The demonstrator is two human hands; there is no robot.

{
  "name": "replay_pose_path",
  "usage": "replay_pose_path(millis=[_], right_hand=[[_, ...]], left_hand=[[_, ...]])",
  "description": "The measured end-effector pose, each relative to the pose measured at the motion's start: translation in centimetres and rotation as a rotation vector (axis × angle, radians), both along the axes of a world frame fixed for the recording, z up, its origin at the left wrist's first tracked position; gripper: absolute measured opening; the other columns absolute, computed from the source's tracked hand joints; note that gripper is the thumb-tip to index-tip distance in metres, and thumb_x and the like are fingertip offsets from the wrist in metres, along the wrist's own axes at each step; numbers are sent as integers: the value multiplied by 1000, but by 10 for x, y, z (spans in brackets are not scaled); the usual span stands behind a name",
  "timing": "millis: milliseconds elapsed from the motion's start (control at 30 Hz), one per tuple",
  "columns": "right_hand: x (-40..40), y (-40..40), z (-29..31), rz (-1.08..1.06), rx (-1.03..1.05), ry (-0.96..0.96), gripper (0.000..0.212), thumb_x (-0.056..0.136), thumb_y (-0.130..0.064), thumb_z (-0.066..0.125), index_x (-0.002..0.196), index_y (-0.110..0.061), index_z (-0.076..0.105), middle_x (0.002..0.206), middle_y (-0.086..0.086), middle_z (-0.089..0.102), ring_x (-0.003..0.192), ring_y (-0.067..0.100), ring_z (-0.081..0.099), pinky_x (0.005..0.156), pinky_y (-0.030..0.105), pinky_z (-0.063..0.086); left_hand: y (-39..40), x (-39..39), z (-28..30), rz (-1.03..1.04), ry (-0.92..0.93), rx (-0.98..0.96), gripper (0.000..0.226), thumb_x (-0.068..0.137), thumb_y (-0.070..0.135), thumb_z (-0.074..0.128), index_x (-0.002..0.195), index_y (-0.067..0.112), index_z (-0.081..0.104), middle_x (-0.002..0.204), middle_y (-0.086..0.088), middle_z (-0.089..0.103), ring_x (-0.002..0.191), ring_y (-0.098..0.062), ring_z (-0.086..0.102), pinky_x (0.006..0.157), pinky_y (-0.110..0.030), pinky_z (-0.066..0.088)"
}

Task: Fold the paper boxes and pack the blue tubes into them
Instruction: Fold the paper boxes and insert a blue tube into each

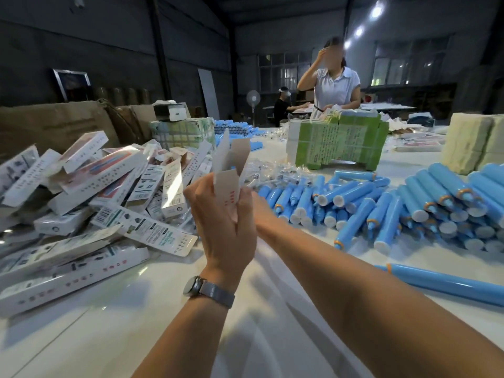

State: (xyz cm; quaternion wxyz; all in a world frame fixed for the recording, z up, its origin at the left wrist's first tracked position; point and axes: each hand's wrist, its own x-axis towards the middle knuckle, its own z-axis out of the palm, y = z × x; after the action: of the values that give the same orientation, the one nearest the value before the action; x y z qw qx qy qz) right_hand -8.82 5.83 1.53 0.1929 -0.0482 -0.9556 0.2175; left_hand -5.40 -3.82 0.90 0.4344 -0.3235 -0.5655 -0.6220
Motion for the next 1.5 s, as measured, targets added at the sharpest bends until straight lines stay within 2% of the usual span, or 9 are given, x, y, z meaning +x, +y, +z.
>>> replay_pose_path(millis=[133, 233, 400, 567, 767, 867, 1067, 1233, 1500], right_hand=[[18, 35, 8, -144, -173, 81, 44, 99, -29, 49, 139, -24, 32, 101, 10, 64, 90, 32, 61, 80, 38, 46], [55, 69, 19, -274, -270, 245, 69, 85, -14, 60, 141, -28, 22, 75, 2, 55, 69, 27, 60, 70, 40, 49], [135, 84, 56, -103, -445, 560, 54, 83, -5, 61, 123, -30, 33, 74, 8, 52, 53, 14, 52, 53, 28, 46], [196, 57, 76, 157, -376, 768, 36, 92, -11, 52, 120, -33, 54, 70, -6, 46, 56, 8, 41, 49, 28, 39], [207, 39, 77, 219, -381, 872, 48, 85, 1, 70, 119, -18, 43, 77, 18, 59, 69, 33, 62, 65, 48, 54], [206, 43, 72, 156, -278, 884, 45, 83, -4, 75, 104, -26, 42, 76, -4, 62, 68, 18, 64, 66, 44, 55], [204, 50, 69, 93, 10, 958, 29, 82, -16, 79, 97, -11, 55, 78, -3, 65, 65, 17, 63, 60, 30, 53], [198, 54, 59, 68, 194, 898, 22, 83, -20, 78, 89, -2, 67, 86, -11, 58, 74, 9, 50, 70, 9, 34], [198, 63, 47, 141, 366, 644, 33, 96, -33, 53, 96, -7, 74, 107, 11, 58, 93, 29, 55, 76, 43, 46]], left_hand=[[3, 6, 1, -114, -56, 21, 33, 93, 30, 51, 106, 51, 30, 107, 1, 43, 97, -20, 50, 85, -37, 44], [9, 15, -4, -205, -58, -59, 29, 95, 32, 50, 106, 44, 26, 111, 29, 48, 97, -1, 54, 80, -24, 46], [17, 26, -14, -197, -29, -240, 26, 96, 41, 49, 102, 43, 24, 96, 1, 50, 82, -16, 48, 72, -27, 38], [22, 41, -18, -251, -25, -384, 24, 92, 42, 46, 111, 31, 35, 98, 0, 52, 80, -23, 50, 68, -33, 37], [25, 52, -18, -290, 8, -451, 25, 92, 41, 47, 112, 33, 35, 98, -1, 57, 75, -25, 52, 62, -40, 45], [24, 53, -18, -289, 1, -463, 24, 91, 44, 47, 110, 36, 34, 95, -4, 57, 74, -28, 53, 61, -42, 45], [23, 55, -17, -304, 14, -457, 28, 90, 43, 48, 106, 48, 25, 88, 3, 55, 68, -23, 50, 57, -38, 44], [24, 59, -18, -326, 38, -452, 32, 91, 42, 49, 109, 51, 25, 89, 19, 52, 69, -9, 47, 62, -12, 39], [22, 58, -19, -333, -11, -450, 27, 88, 42, 47, 102, 54, 27, 83, 19, 56, 70, -8, 53, 56, -18, 37]])
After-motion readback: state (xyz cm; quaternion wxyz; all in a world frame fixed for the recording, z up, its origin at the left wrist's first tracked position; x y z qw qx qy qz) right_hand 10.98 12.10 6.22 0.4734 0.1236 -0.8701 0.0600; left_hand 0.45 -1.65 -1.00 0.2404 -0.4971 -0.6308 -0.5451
